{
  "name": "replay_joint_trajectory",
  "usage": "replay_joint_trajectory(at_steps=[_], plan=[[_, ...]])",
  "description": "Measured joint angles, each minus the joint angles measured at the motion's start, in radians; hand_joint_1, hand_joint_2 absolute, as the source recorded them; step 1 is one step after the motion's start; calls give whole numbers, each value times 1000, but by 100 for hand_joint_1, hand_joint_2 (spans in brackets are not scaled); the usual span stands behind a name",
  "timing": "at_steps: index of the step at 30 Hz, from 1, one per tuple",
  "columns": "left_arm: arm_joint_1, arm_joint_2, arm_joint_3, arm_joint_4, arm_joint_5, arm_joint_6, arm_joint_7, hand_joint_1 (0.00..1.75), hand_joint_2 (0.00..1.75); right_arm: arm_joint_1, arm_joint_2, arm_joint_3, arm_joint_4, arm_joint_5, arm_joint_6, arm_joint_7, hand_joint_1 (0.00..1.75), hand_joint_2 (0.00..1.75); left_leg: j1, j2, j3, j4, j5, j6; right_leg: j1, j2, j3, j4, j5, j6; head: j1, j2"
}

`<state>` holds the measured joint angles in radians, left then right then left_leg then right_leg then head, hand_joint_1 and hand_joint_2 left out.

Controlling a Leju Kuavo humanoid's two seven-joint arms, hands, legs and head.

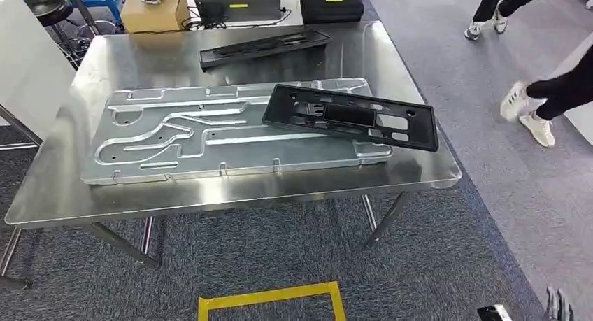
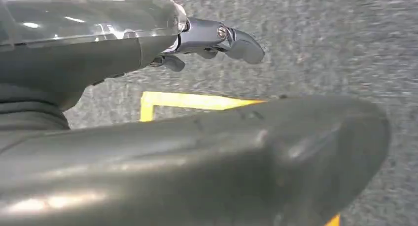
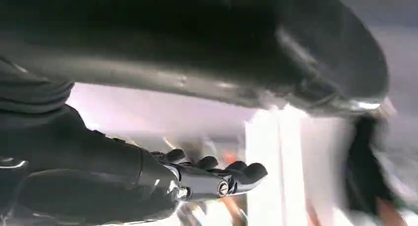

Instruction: Take the parts from the cabinet and place them on the table.

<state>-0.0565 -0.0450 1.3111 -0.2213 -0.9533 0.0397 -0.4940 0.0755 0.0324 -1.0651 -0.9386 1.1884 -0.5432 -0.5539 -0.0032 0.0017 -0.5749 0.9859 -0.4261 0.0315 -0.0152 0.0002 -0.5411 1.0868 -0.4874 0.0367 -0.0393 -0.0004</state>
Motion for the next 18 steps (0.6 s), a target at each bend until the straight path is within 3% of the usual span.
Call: replay_joint_trajectory(at_steps=[1,5,6,7,9,10,11,12,13,15,16,17,18], plan=[[0,-3,0,0,-3,0,0,0,0,-10,0,-22,63,17,0,33,0,0,-1,1,-5,6,2,-4,2,0,65,-96,-33,-9,0,0],[4,-9,0,0,-23,-5,1,0,0,-46,0,-93,309,64,49,212,0,0,-1,3,-4,3,23,-31,15,0,62,-110,-16,-36,-2,0],[7,-9,0,0,-26,-5,0,0,0,-54,2,-109,359,69,74,253,0,0,-1,3,-9,14,13,-38,4,-5,53,-118,-1,-46,-1,0],[11,-11,0,0,-31,-8,0,0,0,-64,2,-124,408,71,104,295,0,0,0,1,-23,41,-32,-42,5,-5,40,-118,7,-54,-2,0],[15,-13,0,0,-34,-16,0,0,0,-75,4,-145,478,72,160,367,0,0,4,0,-65,173,-152,-49,8,-5,13,-117,28,-62,-2,0],[15,-13,0,0,-35,-19,0,0,0,-77,7,-156,510,72,184,392,0,0,5,0,-84,249,-194,-52,10,-6,0,-116,38,-63,-2,0],[15,-13,0,0,-42,-23,0,0,0,-82,9,-165,542,72,222,425,0,0,5,0,-92,310,-210,-55,12,-6,-18,-114,49,-62,-2,0],[16,-13,0,0,-47,-27,0,0,0,-88,10,-175,564,72,258,457,0,0,5,1,-81,322,-195,-55,12,-6,-33,-110,59,-62,-2,0],[17,-13,-1,0,-55,-31,2,0,0,-94,15,-182,586,72,296,492,0,0,5,0,-47,291,-157,-53,13,-6,-48,-106,68,-61,-2,0],[15,-13,-2,0,-67,-37,10,0,0,-105,25,-191,626,75,387,555,0,0,5,0,70,132,-86,-45,16,-6,-76,-96,84,-58,-2,0],[12,-10,-3,0,-73,-39,12,0,0,-115,30,-195,641,79,414,575,0,0,3,0,140,30,-100,-36,16,-6,-84,-89,92,-56,-2,0],[8,-8,-7,0,-78,-44,15,0,0,-118,42,-197,658,86,434,589,0,0,-3,1,178,-45,-127,-31,20,-5,-89,-86,101,-49,-2,0],[8,-7,-10,0,-83,-47,18,0,0,-119,44,-198,665,94,445,596,0,0,-5,1,165,-30,-115,-25,19,-8,-83,-94,109,-43,-1,0]])
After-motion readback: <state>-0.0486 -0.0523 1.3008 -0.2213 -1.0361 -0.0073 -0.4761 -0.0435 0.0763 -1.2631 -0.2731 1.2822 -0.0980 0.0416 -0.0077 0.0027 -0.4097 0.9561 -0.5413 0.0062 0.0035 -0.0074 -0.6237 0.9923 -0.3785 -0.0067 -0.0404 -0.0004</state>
